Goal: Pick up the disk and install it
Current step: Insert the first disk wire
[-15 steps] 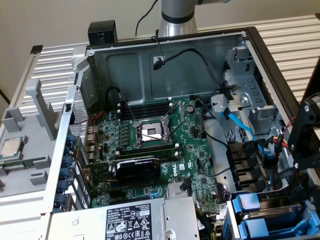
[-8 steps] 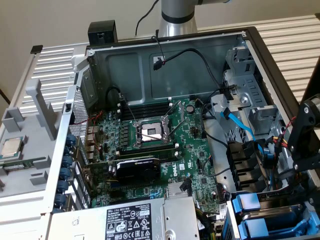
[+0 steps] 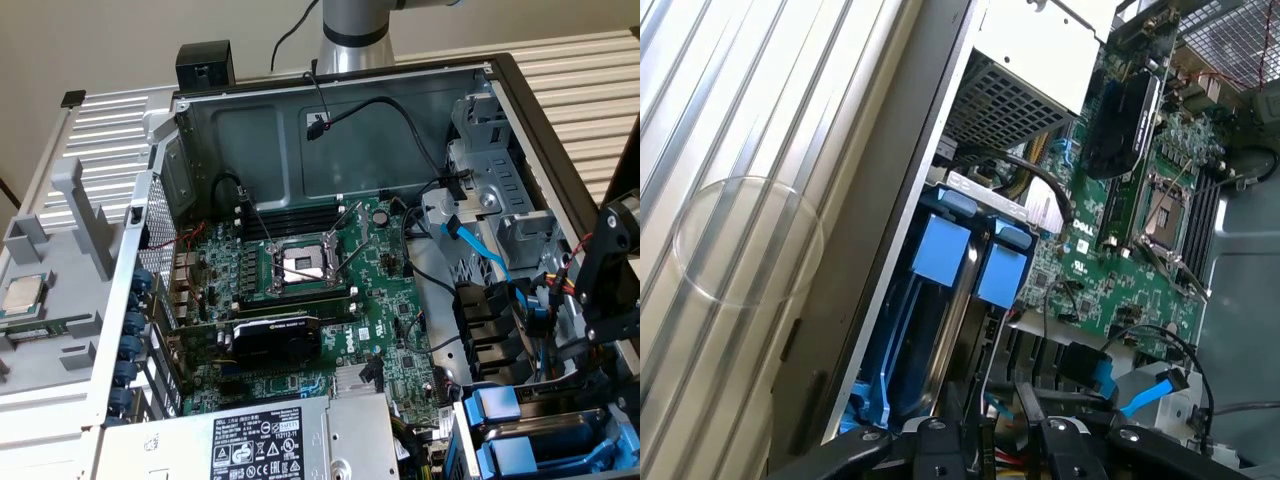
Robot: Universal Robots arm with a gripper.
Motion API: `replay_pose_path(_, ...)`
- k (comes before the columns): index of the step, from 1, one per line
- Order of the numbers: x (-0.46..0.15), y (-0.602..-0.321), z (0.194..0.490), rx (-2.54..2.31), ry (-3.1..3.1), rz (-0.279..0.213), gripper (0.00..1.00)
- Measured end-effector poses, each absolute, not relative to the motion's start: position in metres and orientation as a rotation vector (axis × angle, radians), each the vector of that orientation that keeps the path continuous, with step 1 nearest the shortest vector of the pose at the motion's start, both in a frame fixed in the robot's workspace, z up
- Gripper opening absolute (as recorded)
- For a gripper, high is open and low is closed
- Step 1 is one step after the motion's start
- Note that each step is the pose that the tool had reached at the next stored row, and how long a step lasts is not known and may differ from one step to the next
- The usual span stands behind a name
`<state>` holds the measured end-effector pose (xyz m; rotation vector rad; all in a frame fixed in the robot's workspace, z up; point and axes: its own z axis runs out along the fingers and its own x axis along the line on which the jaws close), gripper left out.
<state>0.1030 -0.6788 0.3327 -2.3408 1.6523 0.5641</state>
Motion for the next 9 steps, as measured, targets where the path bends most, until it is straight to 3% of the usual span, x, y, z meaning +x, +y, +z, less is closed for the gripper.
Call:
replay_pose_path(7, 0.103, -0.6788, 0.3325, -2.341, 1.653, 0.565, 0.33)
replay_pose_path(9, 0.1031, -0.6788, 0.3325, -2.341, 1.653, 0.565, 0.24)
